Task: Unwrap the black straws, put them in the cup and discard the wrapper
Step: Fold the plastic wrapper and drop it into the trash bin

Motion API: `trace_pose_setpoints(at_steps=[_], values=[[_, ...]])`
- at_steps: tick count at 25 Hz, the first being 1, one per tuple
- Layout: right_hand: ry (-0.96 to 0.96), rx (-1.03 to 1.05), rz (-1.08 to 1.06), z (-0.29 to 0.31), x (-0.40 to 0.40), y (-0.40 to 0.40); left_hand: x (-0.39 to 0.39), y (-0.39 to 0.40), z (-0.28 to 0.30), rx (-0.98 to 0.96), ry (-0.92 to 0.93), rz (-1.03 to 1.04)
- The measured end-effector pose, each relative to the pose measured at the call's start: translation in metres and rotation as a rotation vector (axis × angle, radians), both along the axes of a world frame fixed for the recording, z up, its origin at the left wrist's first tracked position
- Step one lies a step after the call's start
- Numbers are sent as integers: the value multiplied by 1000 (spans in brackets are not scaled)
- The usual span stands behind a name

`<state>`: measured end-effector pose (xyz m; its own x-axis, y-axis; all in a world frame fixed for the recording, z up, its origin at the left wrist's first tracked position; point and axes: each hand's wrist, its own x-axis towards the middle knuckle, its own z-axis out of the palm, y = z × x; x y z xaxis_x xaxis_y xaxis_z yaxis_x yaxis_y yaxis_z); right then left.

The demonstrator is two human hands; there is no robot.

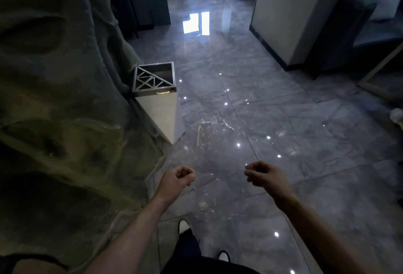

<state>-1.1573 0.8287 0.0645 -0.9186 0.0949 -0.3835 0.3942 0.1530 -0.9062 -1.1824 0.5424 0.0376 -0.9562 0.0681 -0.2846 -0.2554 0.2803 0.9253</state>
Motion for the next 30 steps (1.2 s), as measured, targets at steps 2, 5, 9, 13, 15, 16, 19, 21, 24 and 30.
trace_pose_setpoints(at_steps=[2, 5, 9, 13, 15, 16, 19, 21, 24, 30], values=[[-15, -3, -7, -3, -32, 3, -30, 4, -7, 15, -9, 10], [-26, 7, 5, -5, -81, 0, -80, 2, -13, 18, -8, 24], [-20, 1, 0, -3, -151, -13, -152, -9, -16, 24, 6, 16], [-27, -22, -63, 3, -208, -27, -214, -21, -13, 11, -11, -4], [-34, -31, -71, 4, -231, -31, -243, -25, -13, 3, -16, -23], [-36, -39, -81, 4, -242, -31, -257, -26, -13, 1, -18, -32], [-42, -29, -91, 3, -273, -31, -293, -24, -12, -4, -26, -50], [-51, -21, -94, 1, -297, -25, -316, -18, -11, -19, -37, -51], [-56, -32, -95, -5, -336, -9, -353, -2, -9, -30, -52, -43], [-39, -36, -48, -12, -442, 36, -436, 45, -2, -91, -43, -19]])
